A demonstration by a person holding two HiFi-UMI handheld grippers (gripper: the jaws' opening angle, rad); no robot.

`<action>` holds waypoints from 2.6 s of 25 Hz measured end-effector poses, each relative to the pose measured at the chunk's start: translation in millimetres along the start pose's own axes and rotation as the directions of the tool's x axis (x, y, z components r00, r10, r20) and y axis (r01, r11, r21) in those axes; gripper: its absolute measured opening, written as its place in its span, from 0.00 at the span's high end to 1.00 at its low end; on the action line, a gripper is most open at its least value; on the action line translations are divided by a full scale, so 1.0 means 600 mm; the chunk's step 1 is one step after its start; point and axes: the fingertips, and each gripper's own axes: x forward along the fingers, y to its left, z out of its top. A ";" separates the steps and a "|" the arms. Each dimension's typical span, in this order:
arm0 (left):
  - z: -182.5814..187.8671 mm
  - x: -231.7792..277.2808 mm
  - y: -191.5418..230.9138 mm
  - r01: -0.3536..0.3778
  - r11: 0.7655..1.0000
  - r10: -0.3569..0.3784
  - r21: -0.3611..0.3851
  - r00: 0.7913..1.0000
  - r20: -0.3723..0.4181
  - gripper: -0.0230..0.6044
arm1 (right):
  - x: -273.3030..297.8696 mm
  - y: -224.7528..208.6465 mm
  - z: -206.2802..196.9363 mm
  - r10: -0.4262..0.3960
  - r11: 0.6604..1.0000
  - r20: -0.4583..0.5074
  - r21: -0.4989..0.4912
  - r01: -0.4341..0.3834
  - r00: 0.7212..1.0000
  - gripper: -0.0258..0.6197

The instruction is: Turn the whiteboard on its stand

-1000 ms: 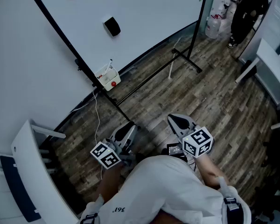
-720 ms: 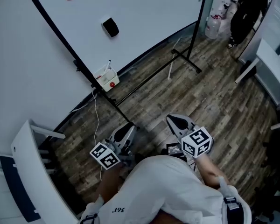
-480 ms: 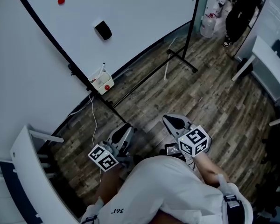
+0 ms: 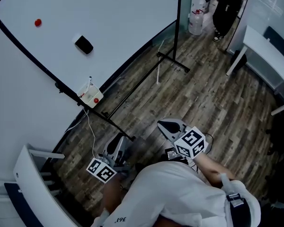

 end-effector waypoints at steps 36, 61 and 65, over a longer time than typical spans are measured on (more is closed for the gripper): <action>0.072 -0.039 0.117 -0.191 0.976 0.185 0.106 0.981 0.065 0.80 | 0.052 -0.021 0.010 0.010 0.998 0.070 0.058 -0.014 0.997 0.84; 0.335 -0.083 0.388 -0.187 0.951 0.170 0.245 0.981 0.092 0.76 | 0.250 0.078 0.081 -0.133 0.989 0.110 0.077 0.125 0.985 0.84; 0.371 -0.077 0.432 -0.188 0.936 0.167 0.298 0.981 0.095 0.74 | 0.271 0.088 0.080 -0.160 0.985 0.112 0.082 0.151 0.981 0.84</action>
